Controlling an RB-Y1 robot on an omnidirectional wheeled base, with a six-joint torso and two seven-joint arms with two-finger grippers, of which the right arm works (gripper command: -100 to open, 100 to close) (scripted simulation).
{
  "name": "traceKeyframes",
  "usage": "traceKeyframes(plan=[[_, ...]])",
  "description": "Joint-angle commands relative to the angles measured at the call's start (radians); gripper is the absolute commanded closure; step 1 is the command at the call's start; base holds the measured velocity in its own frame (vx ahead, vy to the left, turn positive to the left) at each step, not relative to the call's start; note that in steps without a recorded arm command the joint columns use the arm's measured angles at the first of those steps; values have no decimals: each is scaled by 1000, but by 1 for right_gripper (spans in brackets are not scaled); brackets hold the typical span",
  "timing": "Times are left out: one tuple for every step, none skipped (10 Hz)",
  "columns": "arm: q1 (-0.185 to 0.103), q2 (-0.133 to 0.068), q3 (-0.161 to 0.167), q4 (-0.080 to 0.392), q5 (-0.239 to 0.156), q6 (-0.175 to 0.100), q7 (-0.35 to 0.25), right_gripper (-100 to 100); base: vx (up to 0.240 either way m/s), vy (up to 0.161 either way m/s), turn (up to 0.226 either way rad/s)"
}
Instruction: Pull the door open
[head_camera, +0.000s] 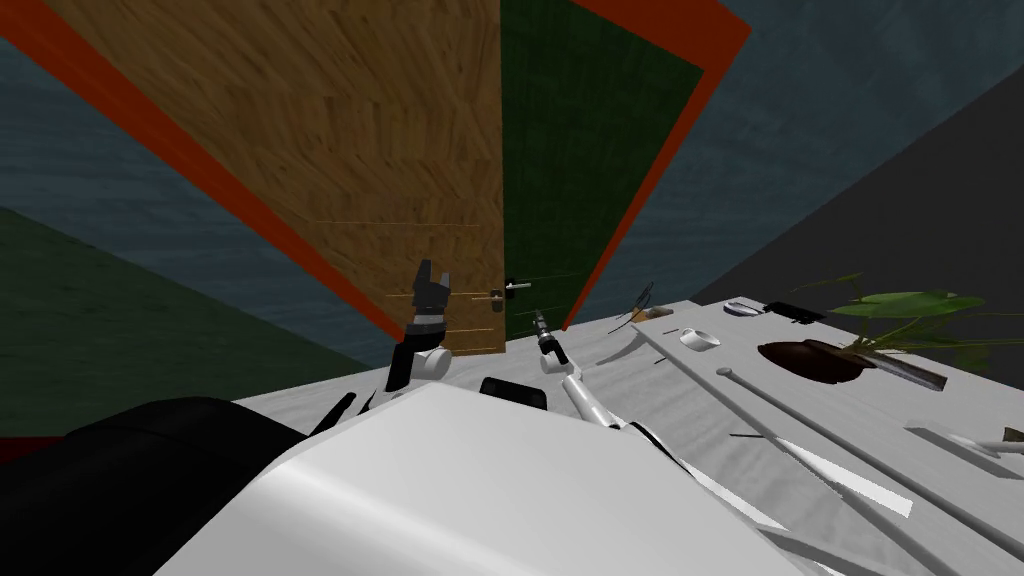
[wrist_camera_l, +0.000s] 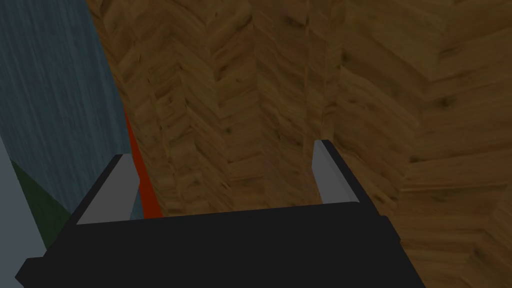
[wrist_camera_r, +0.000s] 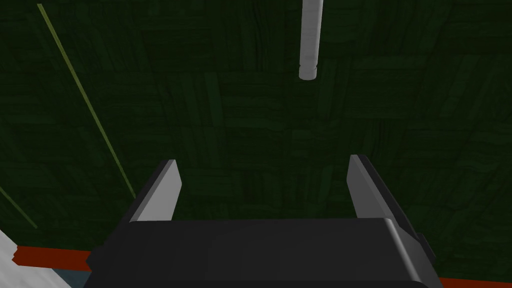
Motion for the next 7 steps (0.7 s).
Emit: traceKeyframes(plan=[[15,-19,-32,-1,-8,2,3,-100,-85,26,169],[19,-34,-48,3,-14,-1,-1,-100,-70,33,180],[23,-50,-65,6,-20,-4,-6,-100,-57,35,190],[27,-66,-82,10,-26,-6,-11,-100,-52,37,236],[36,-97,-116,18,-38,-12,-20,-100,-64,51,375],[36,-97,-116,18,-38,-12,-20,-100,-47,40,118],[36,-97,-116,18,-38,-12,-20,-100,-20,20,-39]])
